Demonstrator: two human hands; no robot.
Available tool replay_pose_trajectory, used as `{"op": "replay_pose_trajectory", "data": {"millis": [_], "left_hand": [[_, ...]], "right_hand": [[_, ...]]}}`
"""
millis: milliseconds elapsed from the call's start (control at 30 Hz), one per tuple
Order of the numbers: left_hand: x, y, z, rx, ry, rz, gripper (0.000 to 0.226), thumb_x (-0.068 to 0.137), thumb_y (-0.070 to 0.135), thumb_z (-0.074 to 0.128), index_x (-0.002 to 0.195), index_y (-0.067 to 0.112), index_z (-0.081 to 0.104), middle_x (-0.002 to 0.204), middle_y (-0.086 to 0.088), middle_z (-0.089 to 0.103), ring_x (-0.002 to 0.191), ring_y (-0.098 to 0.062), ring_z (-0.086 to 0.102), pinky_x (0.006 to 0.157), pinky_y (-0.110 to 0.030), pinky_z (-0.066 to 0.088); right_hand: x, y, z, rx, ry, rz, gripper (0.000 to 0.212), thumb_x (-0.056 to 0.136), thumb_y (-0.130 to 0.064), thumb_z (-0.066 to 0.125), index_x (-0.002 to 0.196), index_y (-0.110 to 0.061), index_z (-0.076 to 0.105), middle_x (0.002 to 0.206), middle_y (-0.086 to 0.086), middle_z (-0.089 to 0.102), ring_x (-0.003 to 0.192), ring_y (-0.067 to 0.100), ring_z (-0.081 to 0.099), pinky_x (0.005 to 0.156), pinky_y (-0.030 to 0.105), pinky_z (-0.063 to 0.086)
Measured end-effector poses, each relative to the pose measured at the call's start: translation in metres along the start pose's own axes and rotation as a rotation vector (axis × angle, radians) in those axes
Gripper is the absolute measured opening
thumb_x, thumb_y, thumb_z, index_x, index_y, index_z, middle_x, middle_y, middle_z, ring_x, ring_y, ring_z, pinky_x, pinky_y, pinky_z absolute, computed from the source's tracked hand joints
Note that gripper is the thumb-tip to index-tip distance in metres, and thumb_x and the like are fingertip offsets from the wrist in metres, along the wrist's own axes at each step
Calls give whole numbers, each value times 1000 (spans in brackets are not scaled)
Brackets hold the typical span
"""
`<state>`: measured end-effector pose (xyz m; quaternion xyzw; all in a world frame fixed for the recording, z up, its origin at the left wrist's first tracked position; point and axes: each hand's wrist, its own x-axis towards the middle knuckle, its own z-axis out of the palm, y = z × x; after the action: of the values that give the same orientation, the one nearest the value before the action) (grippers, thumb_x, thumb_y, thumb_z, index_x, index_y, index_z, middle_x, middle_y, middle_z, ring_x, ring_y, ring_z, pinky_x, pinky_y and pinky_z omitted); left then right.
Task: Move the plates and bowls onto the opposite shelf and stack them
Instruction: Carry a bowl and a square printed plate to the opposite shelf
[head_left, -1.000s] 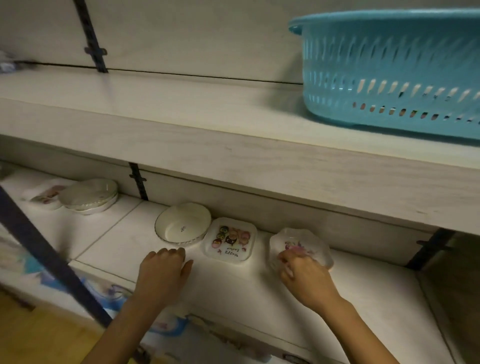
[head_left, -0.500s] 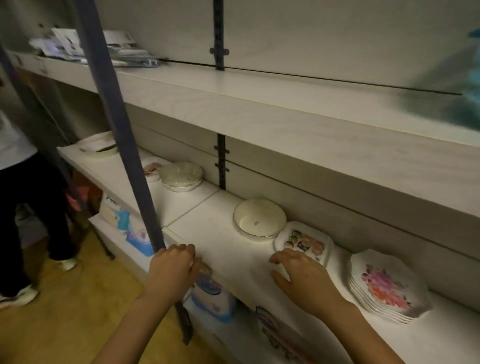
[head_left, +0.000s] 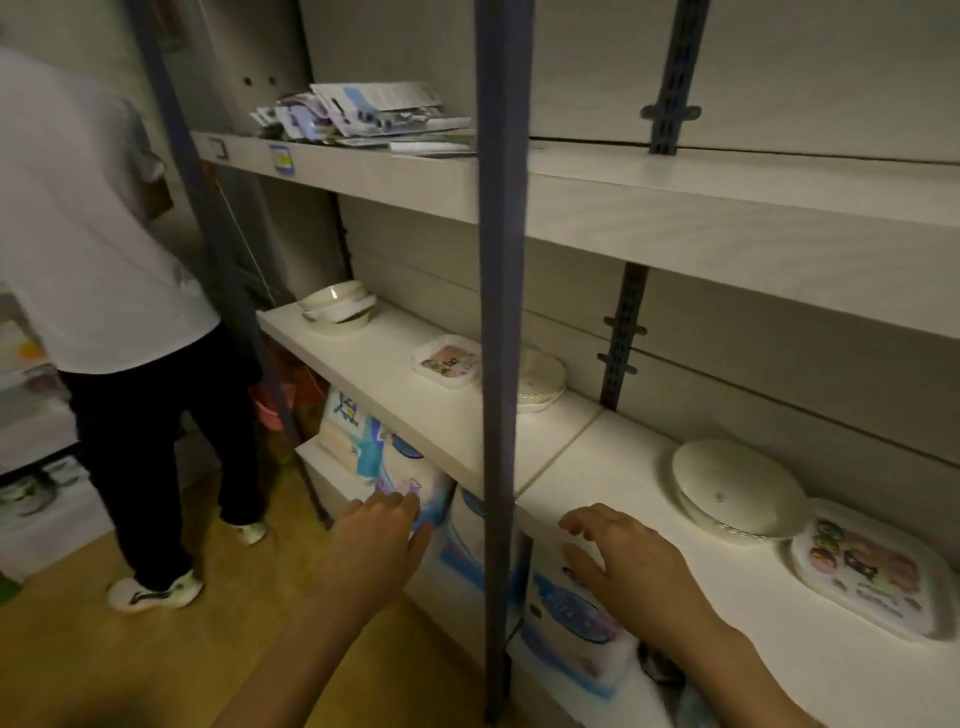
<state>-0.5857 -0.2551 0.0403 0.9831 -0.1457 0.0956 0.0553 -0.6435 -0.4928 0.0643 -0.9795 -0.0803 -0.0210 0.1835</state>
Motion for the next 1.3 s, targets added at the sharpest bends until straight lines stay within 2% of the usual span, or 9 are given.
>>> {"op": "replay_pose_trajectory", "data": {"millis": [233,367,533,700,767,867,1033,1200,1300], "left_hand": [[43,-89,7,-15,-32,-59,38,94,44,36,120,21,51,120,1,61,100,-11,57,81,-22,49],[79,-131,18,-21,-25,-49,35,94,44,35,113,21,53,114,3,62,86,-7,51,69,-18,38],[150,-186,33,-41,-34,-29,34,94,43,37,111,19,55,115,3,64,102,-12,59,80,-23,47],[218,-225,35,-50,65,60,27,92,36,46,92,14,62,89,-2,70,77,-16,62,62,-23,36],[248,-238,39,-98,70,83,27,92,37,46,89,14,60,85,-1,68,71,-12,55,63,-21,36],[289,-252,49,-102,-13,141,30,94,39,37,99,16,56,95,2,63,80,-8,49,71,-19,35],[348,-272,72,-116,-96,237,31,94,39,38,102,16,56,99,0,65,80,-8,47,73,-22,38],[402,-295,95,-186,-144,356,30,93,39,40,102,17,58,100,2,66,86,-10,58,70,-19,39],[428,-312,99,-174,-159,451,29,93,38,41,101,18,59,100,3,68,84,-11,59,69,-21,41]], "right_hand": [[82,-67,29,97,-45,-39,28,96,-29,42,123,-27,51,125,-8,55,110,12,56,89,24,48],[136,-88,53,112,-19,-55,27,97,-26,39,120,-26,53,123,-9,55,106,11,58,82,19,46],[219,-101,75,105,-20,-13,27,97,-27,39,120,-25,53,123,-6,55,107,12,56,88,25,48],[278,-101,77,83,29,95,32,96,-30,40,125,-26,52,126,-7,55,111,12,54,92,24,45],[299,-101,80,70,40,134,31,96,-30,41,123,-26,53,125,-6,57,110,13,55,92,25,46],[324,-96,86,52,37,232,31,95,-30,43,122,-25,55,125,-5,58,109,13,57,90,26,48],[359,-88,100,22,48,428,28,94,-30,45,119,-24,58,121,-4,61,103,13,62,83,22,48],[404,-72,123,36,66,762,25,94,-26,42,94,-15,65,101,6,70,85,23,65,73,33,54],[428,-65,139,96,46,953,26,93,-16,41,78,-11,62,99,14,70,81,27,64,71,32,52]]}}
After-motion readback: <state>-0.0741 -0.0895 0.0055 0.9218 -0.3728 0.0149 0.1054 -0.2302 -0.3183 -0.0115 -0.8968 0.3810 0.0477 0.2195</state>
